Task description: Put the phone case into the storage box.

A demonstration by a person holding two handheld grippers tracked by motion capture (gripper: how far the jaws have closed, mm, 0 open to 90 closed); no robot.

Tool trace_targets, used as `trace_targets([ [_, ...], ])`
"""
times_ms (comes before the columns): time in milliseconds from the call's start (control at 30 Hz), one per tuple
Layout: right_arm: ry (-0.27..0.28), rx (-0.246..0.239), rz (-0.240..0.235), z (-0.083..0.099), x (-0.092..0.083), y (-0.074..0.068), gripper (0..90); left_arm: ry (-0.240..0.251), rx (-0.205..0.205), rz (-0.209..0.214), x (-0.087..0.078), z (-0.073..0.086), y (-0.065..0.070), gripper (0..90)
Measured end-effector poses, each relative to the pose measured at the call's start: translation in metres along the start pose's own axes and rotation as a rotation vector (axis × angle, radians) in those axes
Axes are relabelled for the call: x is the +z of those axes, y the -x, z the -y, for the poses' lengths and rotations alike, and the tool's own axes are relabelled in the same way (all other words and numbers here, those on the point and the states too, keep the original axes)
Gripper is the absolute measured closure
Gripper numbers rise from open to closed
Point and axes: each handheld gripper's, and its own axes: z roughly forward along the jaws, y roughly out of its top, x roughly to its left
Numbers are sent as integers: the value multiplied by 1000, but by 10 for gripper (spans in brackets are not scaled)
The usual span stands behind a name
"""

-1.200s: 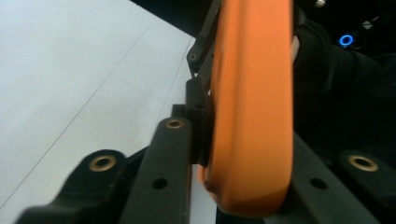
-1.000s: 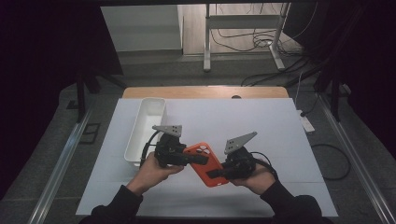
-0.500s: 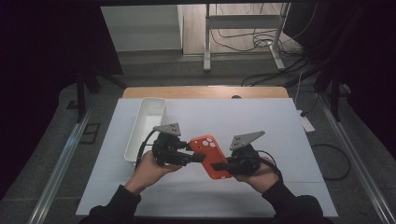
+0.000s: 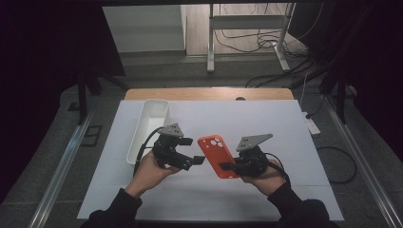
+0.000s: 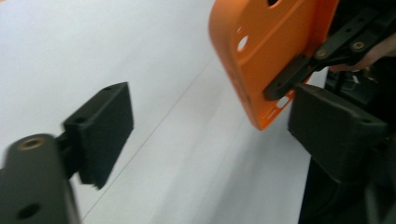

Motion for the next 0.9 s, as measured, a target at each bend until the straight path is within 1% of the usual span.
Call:
trace_targets([
  [133,4,9,23,1,-1,1,851,1,-21,-20,0,1,-2,63],
  [200,5,11,31,1,-2,2,851,-12,-24,-34,0,1,-2,32],
  [267,10,15,44,1,-2,1,851,-30,-19,-50,2,1,-1,16],
  [300,13,14,47,1,-2,1,851,-43,-13,-65,3,2,-1,10],
  [400,14,9,62,1,-1,1,851,-58,-6,-86,5,2,0,0],
  [467,10,9,69,1,-1,1,851,-68,1,-109,6,2,1,0],
  [633,10,9,77,1,1,-1,852,-74,1,-118,8,1,4,0],
  [700,9,1,79,0,1,-2,852,-73,-7,-121,8,1,4,0],
  [733,9,1,81,0,2,-2,851,-71,-19,-123,9,0,5,0],
  [800,6,-2,83,0,3,-4,851,-72,-31,-118,9,0,5,0],
  [900,0,-15,86,-1,4,-6,851,-79,-35,-108,10,-1,7,3],
])
